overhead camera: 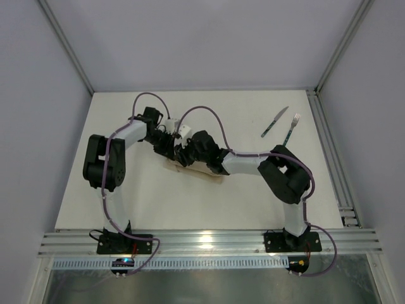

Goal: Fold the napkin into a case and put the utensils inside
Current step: Stuff the top corner of the smaller-rectangle-folded napkin into the folded napkin.

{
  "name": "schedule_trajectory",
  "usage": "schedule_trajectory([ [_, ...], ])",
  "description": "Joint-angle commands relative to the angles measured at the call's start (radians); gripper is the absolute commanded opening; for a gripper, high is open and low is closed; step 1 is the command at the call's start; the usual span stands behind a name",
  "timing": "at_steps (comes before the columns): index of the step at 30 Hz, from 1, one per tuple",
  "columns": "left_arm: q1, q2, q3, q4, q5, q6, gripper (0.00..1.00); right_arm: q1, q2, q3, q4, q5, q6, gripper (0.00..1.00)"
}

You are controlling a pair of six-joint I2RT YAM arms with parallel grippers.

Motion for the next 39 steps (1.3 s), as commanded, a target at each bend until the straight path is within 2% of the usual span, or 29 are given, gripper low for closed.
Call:
schedule_trajectory([
  [1,0.009,-0.052,0.013,-0.007,0.032,-0.009,0.08,0.009,0.041,0.019,0.131,-0.07,0.007,0.44],
  [7,0.007,-0.048,0.013,0.008,0.034,-0.027,0.08,0.03,0.081,0.029,0.154,-0.047,0.003,0.44],
  [22,0.007,-0.04,0.021,0.008,0.049,-0.049,0.08,0.043,0.185,0.114,0.074,0.053,0.018,0.44],
  [25,0.009,-0.037,0.021,0.007,0.048,-0.047,0.08,0.044,0.188,0.116,0.074,0.065,0.038,0.38],
  [28,0.009,-0.031,0.024,0.007,0.042,-0.047,0.1,0.043,0.184,0.11,0.077,0.065,0.061,0.22],
  [30,0.009,-0.031,0.027,0.005,0.043,-0.049,0.16,0.038,0.178,0.107,0.076,0.06,0.07,0.1],
  [32,0.009,-0.038,0.032,0.007,0.038,-0.052,0.22,0.026,0.173,0.101,0.076,0.044,0.101,0.05],
  [33,0.007,-0.048,0.038,0.005,0.034,-0.05,0.27,0.018,0.172,0.099,0.077,0.036,0.116,0.04],
  [39,0.007,-0.114,0.069,0.001,-0.003,-0.047,0.38,-0.052,0.187,0.053,0.159,-0.056,0.296,0.04],
])
